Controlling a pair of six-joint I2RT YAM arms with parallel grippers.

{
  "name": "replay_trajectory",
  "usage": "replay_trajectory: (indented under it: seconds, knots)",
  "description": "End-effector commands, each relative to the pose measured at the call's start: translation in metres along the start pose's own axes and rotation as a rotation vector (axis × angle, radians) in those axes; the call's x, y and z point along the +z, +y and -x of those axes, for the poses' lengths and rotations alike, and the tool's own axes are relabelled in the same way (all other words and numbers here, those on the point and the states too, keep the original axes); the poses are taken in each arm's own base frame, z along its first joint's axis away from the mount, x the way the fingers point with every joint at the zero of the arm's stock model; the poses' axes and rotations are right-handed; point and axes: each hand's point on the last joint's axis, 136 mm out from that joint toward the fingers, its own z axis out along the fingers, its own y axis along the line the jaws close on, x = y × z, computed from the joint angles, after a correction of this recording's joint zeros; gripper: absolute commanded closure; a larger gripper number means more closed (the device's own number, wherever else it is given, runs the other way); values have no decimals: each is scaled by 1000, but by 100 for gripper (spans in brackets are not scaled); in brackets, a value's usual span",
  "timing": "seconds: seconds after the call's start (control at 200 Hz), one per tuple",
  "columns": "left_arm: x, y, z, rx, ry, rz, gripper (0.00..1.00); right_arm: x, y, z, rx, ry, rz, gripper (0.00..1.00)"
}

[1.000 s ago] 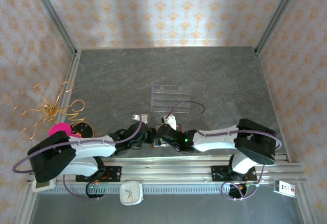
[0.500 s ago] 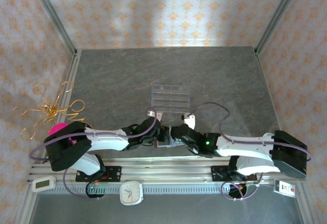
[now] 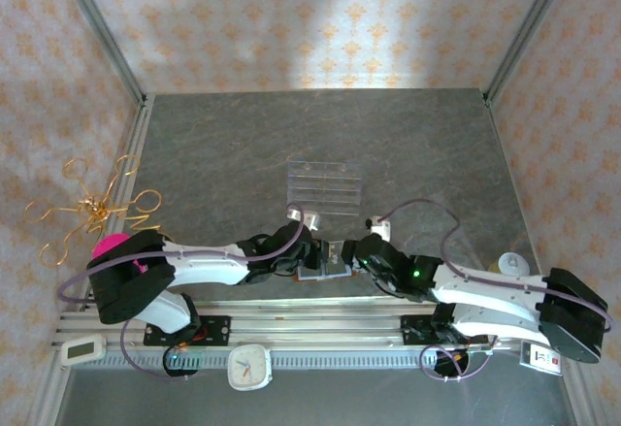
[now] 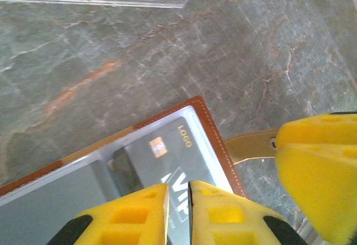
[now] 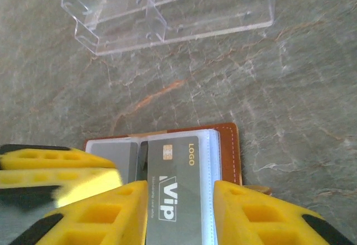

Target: Take the credit cards out of the card holder

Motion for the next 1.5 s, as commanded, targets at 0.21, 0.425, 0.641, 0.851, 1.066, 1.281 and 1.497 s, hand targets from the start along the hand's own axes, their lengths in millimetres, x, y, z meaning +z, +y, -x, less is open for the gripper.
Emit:
replay_trajectory:
  seconds: [0.21, 0.425, 0.641, 0.851, 1.066, 1.281, 1.497]
  knots:
    - [9, 10, -9, -23, 41, 31, 71, 33, -14, -34, -43, 135, -5, 78]
    - [13, 25, -9, -21, 38, 105, 68, 43, -25, -54, -9, 196, -17, 87]
    - [12, 37, -9, -29, 39, 160, 70, 42, -27, -51, 4, 182, -35, 91]
    - [1, 43, -8, -40, 14, 172, 67, 39, -24, -49, 11, 178, -26, 91]
    - [13, 55, -20, -30, 60, 219, 69, 41, -17, -55, 20, 211, 9, 92]
    - [12, 73, -34, -58, 94, 231, 66, 42, -13, -58, 34, 229, 34, 95]
    - [15, 80, -43, -101, 128, 195, 70, 43, -10, -60, 34, 239, 44, 96]
